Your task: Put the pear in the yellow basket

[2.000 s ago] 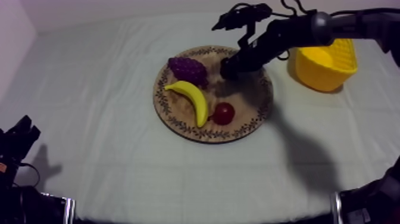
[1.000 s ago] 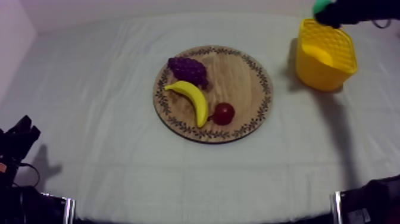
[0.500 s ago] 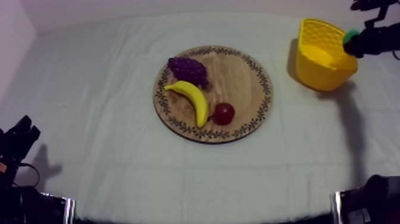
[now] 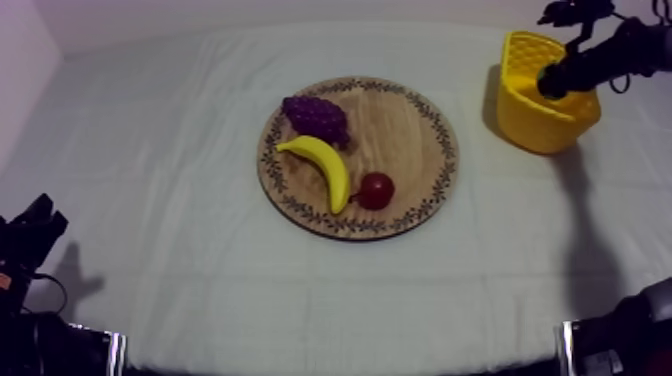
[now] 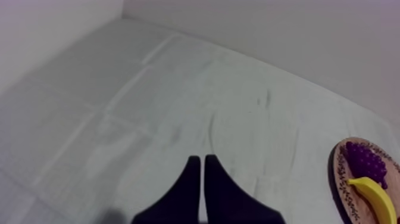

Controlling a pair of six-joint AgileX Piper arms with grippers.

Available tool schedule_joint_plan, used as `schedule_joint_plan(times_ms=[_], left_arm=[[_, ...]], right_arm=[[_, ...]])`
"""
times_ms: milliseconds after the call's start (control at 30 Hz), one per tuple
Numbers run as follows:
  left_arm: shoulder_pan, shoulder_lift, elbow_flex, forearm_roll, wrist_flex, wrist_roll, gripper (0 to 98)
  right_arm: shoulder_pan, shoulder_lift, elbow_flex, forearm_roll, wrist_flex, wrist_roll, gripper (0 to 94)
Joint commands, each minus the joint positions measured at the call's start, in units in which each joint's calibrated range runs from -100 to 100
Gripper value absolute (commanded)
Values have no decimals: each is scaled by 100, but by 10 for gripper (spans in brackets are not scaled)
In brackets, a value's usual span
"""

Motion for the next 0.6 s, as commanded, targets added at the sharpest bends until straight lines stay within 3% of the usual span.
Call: schedule_joint_plan(times_ms=[0,100,233,333,467,567], left_arm=[[-1,-4,0,1,0,1,1],[-1,-4,0,1,0,1,1],[-1,-4,0,1,0,1,1],[-1,-4,0,1,0,1,1],[-1,-4,0,1,0,1,1],[-1,-4,0,1,0,1,1]], right_arm=[[-17,265,-63,70,-93,-109,535],[-38,337,-93,136,-176,-190,608],[-43,195,53,64,-320,-141,625],[-47,-99,340,-107,-500,0,495],[60,-802,909,-591,-620,401,189],[152,-1556,1497,-900,-681,641,71]])
